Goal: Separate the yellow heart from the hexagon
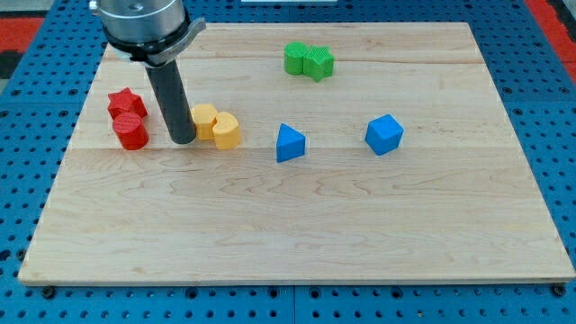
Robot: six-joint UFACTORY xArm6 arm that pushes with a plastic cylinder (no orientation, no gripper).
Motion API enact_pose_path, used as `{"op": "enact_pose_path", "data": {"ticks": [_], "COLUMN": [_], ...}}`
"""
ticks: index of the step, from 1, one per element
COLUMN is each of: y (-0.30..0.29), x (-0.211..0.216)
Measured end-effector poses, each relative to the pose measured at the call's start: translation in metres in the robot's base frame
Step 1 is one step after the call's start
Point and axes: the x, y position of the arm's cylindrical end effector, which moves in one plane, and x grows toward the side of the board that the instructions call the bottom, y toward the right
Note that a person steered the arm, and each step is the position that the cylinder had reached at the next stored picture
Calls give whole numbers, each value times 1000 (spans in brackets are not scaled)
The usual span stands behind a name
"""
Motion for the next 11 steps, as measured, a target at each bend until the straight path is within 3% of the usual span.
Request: {"op": "enact_pose_path", "data": {"ticks": [1, 5, 7, 9, 10, 11], "y": [-31, 183, 153, 277, 247, 285], "x": [3, -17, -59, -60, -101, -81]}}
